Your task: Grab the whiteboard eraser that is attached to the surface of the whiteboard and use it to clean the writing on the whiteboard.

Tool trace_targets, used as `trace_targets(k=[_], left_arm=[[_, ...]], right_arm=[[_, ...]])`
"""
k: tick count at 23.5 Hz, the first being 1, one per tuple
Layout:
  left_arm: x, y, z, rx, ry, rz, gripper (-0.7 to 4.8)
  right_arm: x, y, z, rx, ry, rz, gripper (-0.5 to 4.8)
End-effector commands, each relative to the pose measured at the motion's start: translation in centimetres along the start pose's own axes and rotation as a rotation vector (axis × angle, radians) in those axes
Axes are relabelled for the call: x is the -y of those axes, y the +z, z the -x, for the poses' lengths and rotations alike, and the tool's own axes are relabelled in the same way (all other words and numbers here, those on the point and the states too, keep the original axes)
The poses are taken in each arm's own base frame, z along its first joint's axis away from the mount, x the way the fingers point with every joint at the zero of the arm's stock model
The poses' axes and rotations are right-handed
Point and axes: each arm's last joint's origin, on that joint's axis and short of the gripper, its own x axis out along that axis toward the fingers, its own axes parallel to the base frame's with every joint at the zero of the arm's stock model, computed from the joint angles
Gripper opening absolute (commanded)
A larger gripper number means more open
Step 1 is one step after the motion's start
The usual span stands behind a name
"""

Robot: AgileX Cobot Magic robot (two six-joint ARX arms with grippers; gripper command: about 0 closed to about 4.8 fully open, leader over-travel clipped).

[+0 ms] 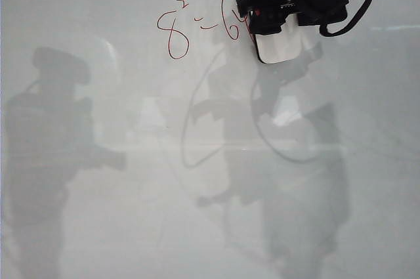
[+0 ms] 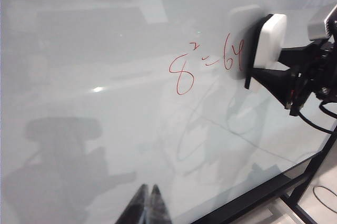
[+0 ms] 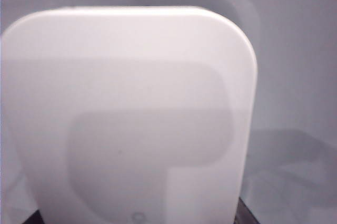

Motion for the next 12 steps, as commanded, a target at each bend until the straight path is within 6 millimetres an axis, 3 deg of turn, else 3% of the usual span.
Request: trace_targets(k=[1,6,12], left_arm=[[0.0,0.3,0.1,0.015,-0.001,-0.013,-0.06],[0.0,0.3,0.1,0.015,0.0,-0.014,-0.05],[0.0,0.3,0.1,0.015,-0.001,-0.013,-0.06]], right_arm=[[-0.6,0.0,-0.8,0.081,0.018,-0.048,1.75],[-2.0,-0.4,-1.9,0.079,0.083,-0.083,1.75],[-5.4,1.6,-4.8,0.126,0.146,-0.095,1.75]])
